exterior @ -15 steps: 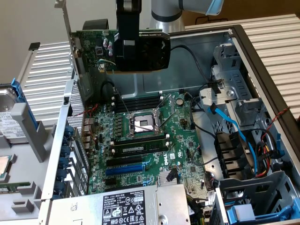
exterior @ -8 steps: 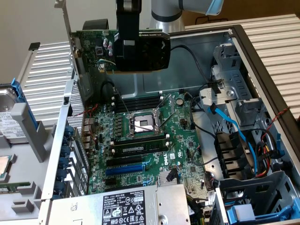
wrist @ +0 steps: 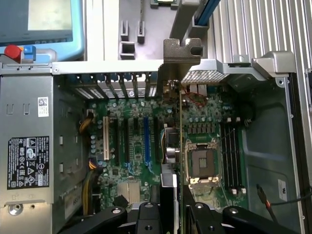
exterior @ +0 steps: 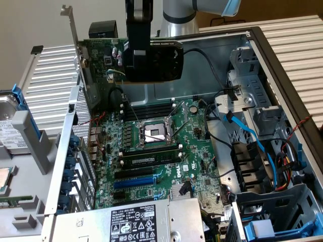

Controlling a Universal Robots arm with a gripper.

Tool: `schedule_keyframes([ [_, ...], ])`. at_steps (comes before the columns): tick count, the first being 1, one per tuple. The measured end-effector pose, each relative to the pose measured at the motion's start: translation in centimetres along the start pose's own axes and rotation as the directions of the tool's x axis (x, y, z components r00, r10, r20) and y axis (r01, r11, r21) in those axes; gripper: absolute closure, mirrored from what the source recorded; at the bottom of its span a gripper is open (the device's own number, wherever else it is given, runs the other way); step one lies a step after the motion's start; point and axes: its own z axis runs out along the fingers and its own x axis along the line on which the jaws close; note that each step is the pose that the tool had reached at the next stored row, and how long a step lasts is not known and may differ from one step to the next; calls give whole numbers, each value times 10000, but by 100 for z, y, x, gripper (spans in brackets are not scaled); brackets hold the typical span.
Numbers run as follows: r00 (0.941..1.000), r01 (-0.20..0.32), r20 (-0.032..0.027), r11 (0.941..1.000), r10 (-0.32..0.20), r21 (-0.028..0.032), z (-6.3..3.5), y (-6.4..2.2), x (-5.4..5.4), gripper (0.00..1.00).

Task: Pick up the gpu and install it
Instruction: 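Insert the gpu into the slot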

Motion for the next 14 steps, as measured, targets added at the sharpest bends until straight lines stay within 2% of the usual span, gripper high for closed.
schedule_keyframes([
  [3,10000,-1,-1,10000,1,-1,50,-7,35,73],
  [7,10000,0,5,10000,0,0,113,-29,148,73],
  [14,10000,0,4,10000,0,-1,239,-37,177,73],
])
